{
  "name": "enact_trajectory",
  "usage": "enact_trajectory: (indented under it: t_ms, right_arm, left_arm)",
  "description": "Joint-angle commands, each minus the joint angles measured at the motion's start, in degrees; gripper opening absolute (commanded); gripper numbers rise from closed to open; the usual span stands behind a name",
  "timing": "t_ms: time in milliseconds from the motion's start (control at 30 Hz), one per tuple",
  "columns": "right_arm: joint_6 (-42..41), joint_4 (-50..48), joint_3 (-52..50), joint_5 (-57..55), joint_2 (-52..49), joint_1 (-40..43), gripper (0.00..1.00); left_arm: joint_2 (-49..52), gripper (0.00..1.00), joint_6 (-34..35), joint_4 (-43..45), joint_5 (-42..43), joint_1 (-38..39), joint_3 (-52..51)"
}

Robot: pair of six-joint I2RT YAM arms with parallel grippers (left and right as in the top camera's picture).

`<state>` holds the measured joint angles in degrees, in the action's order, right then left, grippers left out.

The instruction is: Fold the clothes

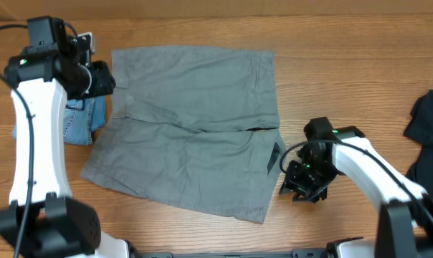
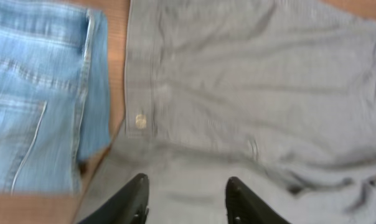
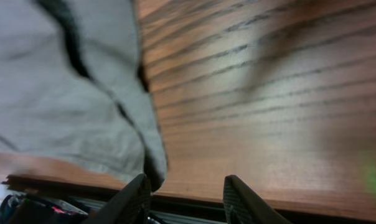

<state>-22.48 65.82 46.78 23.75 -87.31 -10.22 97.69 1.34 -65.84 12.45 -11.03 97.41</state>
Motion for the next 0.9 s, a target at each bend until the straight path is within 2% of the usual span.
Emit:
enact_trajectory:
  t_ms: [0, 133, 300, 533, 867]
  right_arm:
    - [-0.4, 1.0, 0.0, -0.8, 9.9, -0.4, 0.44]
    - [-1.2, 2.7, -0.2, -0.8, 21.1, -1.1, 0.54]
    - [-7.5, 2.1, -5.0, 0.0, 25.6, -3.4, 0.62]
    - [-11.0, -7.0, -14.1, 10.1, 19.8, -8.6, 0.62]
    - [-11.9, -14.8, -14.1, 15.6, 5.9, -12.0, 0.58]
  left_arm:
    - [-4.8, 0.47, 0.9, -4.0, -2.4, -0.3, 0.8]
    - [-7.4, 0.51, 4.8, -10.5, -2.7, -0.3, 0.8]
    - [-7.3, 0.5, 5.5, -16.7, -4.2, -0.2, -0.8]
    - [-7.3, 0.54, 8.2, -16.3, -8.0, -1.5, -8.6]
    - [-7.3, 0.58, 8.5, -9.5, -8.0, -3.3, -20.9]
